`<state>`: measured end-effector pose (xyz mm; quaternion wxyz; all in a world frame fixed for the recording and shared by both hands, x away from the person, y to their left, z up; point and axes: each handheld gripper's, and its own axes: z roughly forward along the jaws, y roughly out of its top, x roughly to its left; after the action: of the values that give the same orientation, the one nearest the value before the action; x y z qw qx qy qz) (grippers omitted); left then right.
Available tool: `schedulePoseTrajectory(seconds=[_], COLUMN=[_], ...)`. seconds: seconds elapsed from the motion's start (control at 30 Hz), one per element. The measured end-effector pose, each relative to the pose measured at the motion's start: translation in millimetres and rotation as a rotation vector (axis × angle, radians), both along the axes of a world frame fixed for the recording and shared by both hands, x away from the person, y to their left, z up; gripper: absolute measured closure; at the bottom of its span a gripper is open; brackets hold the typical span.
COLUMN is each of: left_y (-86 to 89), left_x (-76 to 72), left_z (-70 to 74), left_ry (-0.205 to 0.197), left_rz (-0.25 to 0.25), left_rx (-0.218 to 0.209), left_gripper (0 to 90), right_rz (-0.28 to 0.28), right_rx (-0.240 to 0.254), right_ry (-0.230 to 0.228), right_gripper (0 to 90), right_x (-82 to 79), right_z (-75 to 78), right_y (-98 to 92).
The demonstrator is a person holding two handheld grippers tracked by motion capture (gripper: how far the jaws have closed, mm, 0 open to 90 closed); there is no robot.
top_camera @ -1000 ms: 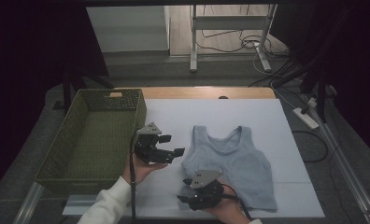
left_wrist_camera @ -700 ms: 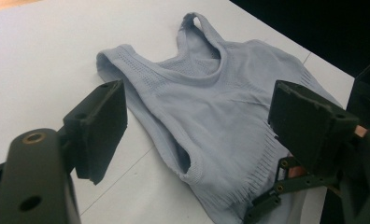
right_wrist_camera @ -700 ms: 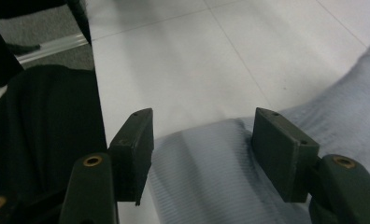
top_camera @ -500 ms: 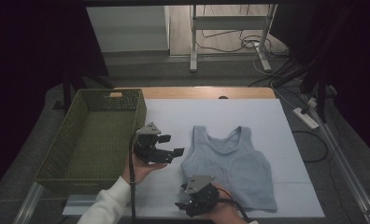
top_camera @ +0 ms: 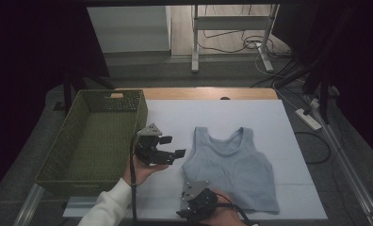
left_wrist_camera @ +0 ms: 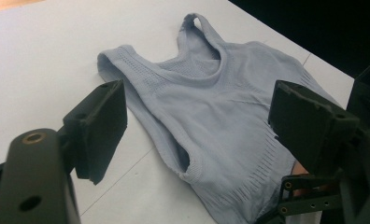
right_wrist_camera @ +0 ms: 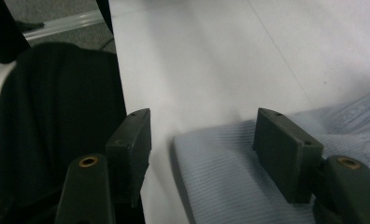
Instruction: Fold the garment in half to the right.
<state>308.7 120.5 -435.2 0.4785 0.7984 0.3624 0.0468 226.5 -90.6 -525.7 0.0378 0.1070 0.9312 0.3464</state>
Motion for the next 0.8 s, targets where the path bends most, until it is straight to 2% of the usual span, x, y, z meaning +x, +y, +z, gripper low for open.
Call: schedulePoseTrajectory(seconds=[0.07, 0.17, 0.4, 0.5, 0.8], left_y=[0.2, -0.1, -0.3, -0.5, -1.4], left_x=[0.0, -0.2, -0.4, -0.5, -0.6], left_z=[0.1, -0.1, -0.3, -0.3, -0.4], left_ry=[-0.001, 0.000, 0.002, 0.002, 0.001], left_rz=[-0.001, 0.000, 0.000, -0.002, -0.004], left_rx=[0.002, 0.001, 0.000, 0.001, 0.003], left_gripper=[20.4, 20.4, 20.3, 20.3, 20.3], right_rz=[0.001, 0.008, -0.021, -0.029, -0.038], right_rx=[-0.009, -0.038, -0.067, -0.082, -0.096], right_ry=[-0.008, -0.062, -0.089, -0.113, -0.168], right_gripper=[37.1, 37.2, 43.7, 50.0, 76.0], right_x=[-0.1, -2.3, 0.7, 1.2, 2.0], right_z=[0.1, -1.1, 1.3, 3.0, 5.1], right_y=[1.0, 2.5, 1.4, -0.1, -6.6])
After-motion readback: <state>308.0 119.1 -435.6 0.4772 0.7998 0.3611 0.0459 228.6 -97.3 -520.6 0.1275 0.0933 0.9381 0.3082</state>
